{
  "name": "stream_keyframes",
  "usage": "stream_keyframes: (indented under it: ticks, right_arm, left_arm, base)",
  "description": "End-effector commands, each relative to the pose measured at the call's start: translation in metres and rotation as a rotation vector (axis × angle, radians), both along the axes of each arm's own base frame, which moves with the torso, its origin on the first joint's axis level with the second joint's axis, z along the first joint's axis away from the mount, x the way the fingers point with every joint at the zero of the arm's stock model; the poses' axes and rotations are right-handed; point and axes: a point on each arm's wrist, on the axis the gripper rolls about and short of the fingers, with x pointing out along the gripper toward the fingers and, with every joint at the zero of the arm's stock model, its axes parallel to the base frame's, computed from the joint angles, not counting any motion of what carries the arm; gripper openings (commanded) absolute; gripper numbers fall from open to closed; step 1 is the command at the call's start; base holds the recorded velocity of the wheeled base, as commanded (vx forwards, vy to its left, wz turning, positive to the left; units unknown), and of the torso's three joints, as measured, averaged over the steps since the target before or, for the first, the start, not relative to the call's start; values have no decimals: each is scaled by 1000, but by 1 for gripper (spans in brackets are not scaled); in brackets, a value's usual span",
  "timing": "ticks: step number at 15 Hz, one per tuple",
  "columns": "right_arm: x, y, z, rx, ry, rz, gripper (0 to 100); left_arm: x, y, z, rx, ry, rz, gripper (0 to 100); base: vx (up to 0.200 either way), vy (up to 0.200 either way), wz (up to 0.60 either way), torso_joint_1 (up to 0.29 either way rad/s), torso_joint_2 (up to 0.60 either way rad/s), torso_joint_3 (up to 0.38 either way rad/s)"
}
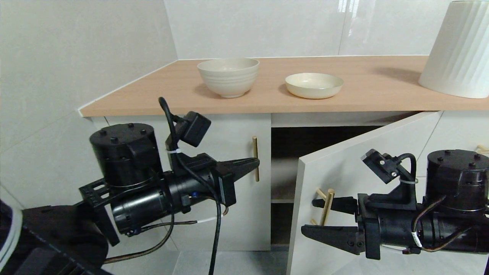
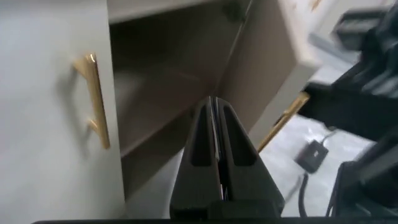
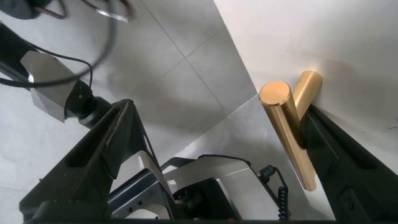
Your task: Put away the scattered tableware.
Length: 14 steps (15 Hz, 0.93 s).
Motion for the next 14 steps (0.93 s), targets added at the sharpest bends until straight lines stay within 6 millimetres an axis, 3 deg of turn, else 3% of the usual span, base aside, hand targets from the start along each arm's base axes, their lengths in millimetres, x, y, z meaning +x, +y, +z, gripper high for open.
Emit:
stream_keyframes:
  ticks: [1, 5, 11, 14]
  right_arm:
    - [1, 1, -1, -3, 3, -2, 100]
    - [0, 0, 0, -4, -4, -20, 100]
    - [1, -1, 1, -8, -14, -57, 100]
    - [2, -2, 1, -11, -16, -69, 100]
  left_arm:
    - [10, -19, -17, 38, 53, -32, 0]
    - [34, -54, -30, 45, 67, -68, 0]
    - [35, -78, -29, 28, 107, -113, 0]
    - [31, -90, -40, 50, 132, -141, 0]
  base:
    - [0, 0, 0, 0, 0, 0]
    - [0, 0, 0, 0, 0, 0]
    - [0, 0, 0, 0, 0, 0]
    - [0, 0, 0, 0, 0, 0]
